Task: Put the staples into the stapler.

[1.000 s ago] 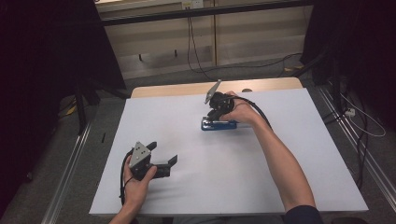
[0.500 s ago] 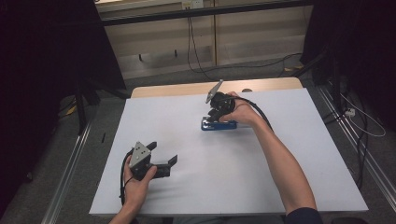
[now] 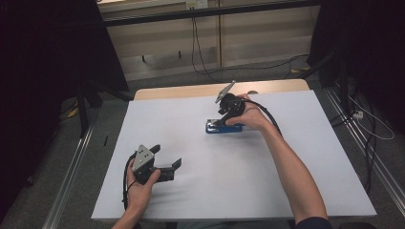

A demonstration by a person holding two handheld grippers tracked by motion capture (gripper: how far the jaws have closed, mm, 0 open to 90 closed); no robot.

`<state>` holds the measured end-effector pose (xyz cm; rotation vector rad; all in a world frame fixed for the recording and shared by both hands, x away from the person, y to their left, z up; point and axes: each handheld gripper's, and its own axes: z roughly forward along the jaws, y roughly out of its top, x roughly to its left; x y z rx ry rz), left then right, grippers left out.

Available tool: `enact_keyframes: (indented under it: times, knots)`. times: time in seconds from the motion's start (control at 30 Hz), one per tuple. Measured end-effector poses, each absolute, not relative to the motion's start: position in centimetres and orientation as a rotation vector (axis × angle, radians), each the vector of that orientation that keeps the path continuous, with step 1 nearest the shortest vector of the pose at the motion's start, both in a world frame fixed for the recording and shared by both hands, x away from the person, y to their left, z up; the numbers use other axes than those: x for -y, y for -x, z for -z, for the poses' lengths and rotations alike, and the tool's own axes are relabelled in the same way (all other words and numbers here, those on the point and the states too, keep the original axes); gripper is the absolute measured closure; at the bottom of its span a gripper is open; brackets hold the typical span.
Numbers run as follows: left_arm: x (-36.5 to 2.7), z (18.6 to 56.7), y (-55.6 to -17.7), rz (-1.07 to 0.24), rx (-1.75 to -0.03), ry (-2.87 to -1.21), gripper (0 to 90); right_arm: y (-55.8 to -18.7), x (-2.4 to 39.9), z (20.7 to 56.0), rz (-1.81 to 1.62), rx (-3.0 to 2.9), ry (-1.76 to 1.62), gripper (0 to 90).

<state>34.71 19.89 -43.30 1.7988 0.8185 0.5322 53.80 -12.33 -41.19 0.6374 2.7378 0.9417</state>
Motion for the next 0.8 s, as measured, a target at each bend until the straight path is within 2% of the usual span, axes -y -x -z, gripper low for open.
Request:
enact_keyframes:
  times: [0.07, 0.13, 0.2, 0.3, 0.47, 0.8]
  knots:
    - [-19.9, 43.3, -34.7, -0.534, -0.818, -1.801, 4.0, -53.7, 12.4, 41.1, -0.950, -2.729, -0.652, 33.5]
    - [-19.9, 43.3, -34.7, -0.532, -0.820, -1.800, 4.0, -53.6, 12.4, 41.2, -0.958, -2.722, -0.676, 25.2]
    - [-19.9, 43.3, -34.7, -0.530, -0.824, -1.795, 4.0, -53.5, 12.3, 41.1, -0.961, -2.710, -0.684, 23.5]
    - [-20.0, 43.3, -34.8, -0.536, -0.826, -1.800, 4.0, -53.4, 12.4, 40.9, -0.994, -2.674, -0.739, 14.2]
    - [-20.0, 43.3, -34.8, -0.536, -0.827, -1.803, 4.1, -53.1, 12.7, 40.4, -1.042, -2.612, -0.793, 9.3]
    - [-20.1, 43.4, -34.9, -0.537, -0.836, -1.803, 4.0, -51.8, 13.3, 40.5, -1.025, -2.508, -0.872, 7.4]
